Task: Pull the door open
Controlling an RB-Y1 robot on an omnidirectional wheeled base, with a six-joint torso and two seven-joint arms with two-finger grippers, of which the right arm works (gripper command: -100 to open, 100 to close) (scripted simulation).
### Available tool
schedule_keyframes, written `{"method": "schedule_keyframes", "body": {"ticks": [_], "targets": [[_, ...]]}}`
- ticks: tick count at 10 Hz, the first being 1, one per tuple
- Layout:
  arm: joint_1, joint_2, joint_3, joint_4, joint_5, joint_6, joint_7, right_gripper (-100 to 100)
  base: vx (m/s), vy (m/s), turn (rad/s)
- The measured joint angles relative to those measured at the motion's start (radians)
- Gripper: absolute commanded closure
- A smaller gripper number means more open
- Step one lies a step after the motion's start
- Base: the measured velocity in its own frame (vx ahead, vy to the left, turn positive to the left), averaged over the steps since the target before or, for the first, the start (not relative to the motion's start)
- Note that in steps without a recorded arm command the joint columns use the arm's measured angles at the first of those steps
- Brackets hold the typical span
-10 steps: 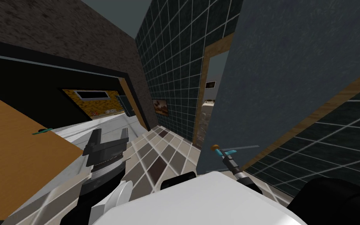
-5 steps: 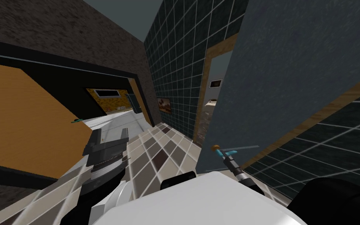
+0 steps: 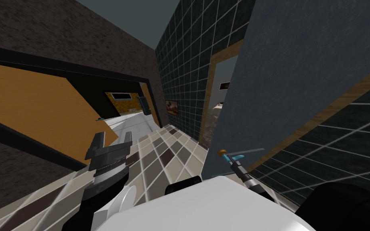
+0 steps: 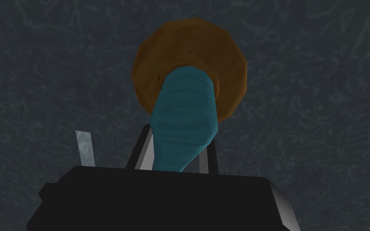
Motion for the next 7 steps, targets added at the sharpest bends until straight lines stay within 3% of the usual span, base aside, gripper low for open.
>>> {"method": "schedule_keyframes", "body": {"ticks": [2, 7], "targets": [[-0.002, -0.003, 0.005, 0.007, 0.001, -0.008, -0.005, 100, -0.113, -0.013, 0.076], [-0.007, -0.016, 0.022, 0.039, 0.002, -0.042, -0.019, 100, -0.199, -0.052, 0.16]]}}
